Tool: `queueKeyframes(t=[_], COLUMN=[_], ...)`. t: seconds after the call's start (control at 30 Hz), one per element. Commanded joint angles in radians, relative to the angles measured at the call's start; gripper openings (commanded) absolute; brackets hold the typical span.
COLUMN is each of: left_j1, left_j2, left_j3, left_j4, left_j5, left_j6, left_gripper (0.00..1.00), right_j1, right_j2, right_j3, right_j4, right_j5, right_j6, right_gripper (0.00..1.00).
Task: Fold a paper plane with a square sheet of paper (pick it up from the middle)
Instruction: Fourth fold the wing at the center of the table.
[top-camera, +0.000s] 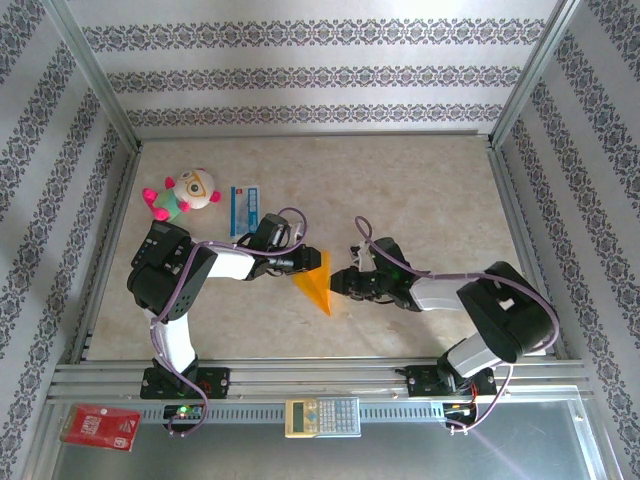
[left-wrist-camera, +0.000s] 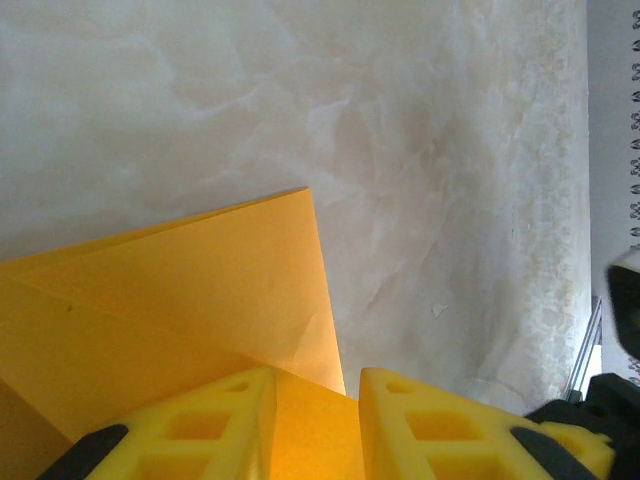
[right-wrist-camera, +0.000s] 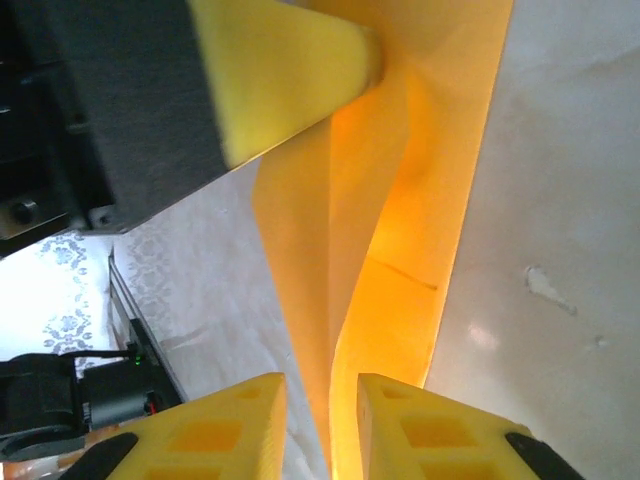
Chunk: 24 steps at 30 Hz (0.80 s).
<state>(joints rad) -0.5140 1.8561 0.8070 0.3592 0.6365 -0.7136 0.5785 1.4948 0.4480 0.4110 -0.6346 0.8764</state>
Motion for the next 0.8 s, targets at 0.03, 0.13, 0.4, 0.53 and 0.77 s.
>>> queueKeyframes(t=[0.03,0.13,0.4,0.53,0.77], left_j1=[0.019,0.020,0.019,0.020,0.019], left_j2=[0.015,0.015,0.014,0.013,0.015], left_j3=[-0.040,-0.039,-0.038,-0.038,-0.037], left_j4=[-0.100,-0.101,-0.098,-0.098,-0.095], left_j5=[-0.044,-0.045,-0.042,-0.043,-0.041], left_j6=[0.030,0.030,0.025,0.025,0.025], left_gripper=[0.30,0.30,0.30,0.30,0.30], right_j1=[0.034,0.085,0.113,0.110,0.108], right_j2=[-0.070,-0.060,0.011,0.038,0.067], right_j3=[-0.001,0.026,0.041,0.037,0.032], right_j4=[-0.078,-0.090,-0.086,-0.073,-0.050], right_j5=[0.032,0.036,0.065,0.070,0.075], right_j6=[-0.060,-0.072,-0.077,-0.076,-0.072], right_gripper=[0.20,0.16,0.13,0.12,0.11])
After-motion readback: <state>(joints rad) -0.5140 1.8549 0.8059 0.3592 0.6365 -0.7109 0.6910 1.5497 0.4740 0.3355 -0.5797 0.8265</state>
